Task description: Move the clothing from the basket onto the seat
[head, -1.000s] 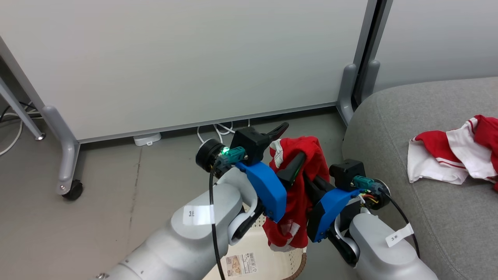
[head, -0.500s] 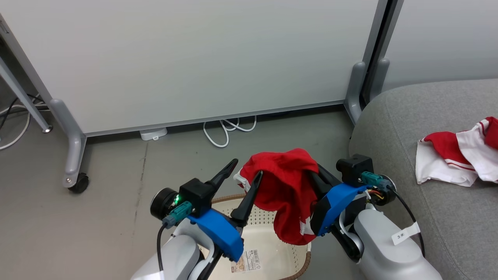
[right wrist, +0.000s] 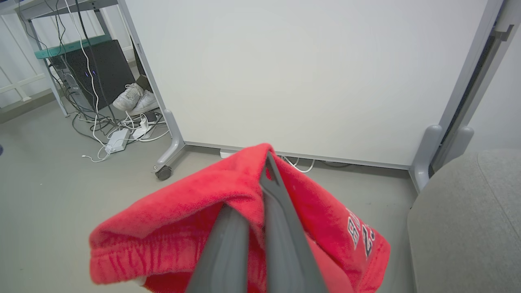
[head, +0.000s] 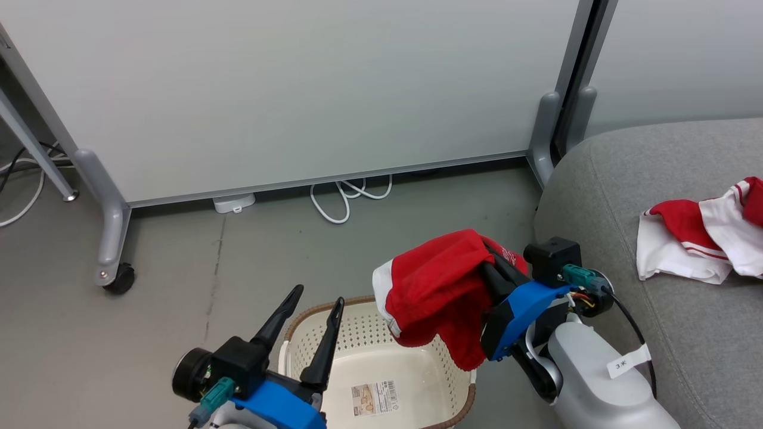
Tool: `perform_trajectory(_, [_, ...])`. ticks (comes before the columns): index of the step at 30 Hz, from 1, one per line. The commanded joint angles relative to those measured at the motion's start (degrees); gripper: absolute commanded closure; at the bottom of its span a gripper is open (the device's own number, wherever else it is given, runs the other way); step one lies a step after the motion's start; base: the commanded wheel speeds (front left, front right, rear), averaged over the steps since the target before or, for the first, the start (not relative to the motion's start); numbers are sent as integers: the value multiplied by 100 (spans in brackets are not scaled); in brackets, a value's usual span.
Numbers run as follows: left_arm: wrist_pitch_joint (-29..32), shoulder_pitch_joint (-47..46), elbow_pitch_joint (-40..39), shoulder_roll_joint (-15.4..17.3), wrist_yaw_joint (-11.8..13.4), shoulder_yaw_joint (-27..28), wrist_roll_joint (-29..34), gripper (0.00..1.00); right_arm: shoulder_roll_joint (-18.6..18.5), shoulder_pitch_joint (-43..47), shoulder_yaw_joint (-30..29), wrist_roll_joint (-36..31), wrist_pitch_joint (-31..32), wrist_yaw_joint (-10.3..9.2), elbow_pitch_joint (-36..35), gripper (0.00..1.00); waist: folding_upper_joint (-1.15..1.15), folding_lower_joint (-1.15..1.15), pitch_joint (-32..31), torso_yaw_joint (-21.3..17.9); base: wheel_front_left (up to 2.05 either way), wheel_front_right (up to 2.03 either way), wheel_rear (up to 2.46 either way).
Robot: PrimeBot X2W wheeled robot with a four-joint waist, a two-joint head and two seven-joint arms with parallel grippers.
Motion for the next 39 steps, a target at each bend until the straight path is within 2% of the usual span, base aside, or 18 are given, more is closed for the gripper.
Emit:
perform_trajectory(1, [-27, 58, -32, -22, -4, 49, 34, 0, -5, 82, -17, -25, -27, 1, -31, 100, 0, 0, 4, 0, 0, 0, 0])
perform_trajectory(10, [-28, 514, -202, -236, -110, 692, 401, 0, -7, 134, -127, -105, -27, 1, -84, 100, 0, 0, 48, -1, 0, 0, 0])
perform_trajectory(22, [-28, 530, -223, -353, -142, 792, 552, 0, 4, 139, -196, -104, -27, 1, -134, 100, 0, 0, 81, -221, 0, 0, 0])
perform_trajectory(39, [-28, 413, -361, -310, -144, 882, 531, 0, 0, 59, -211, -139, -27, 1, -244, 100, 0, 0, 243, -1491, 0, 0, 0])
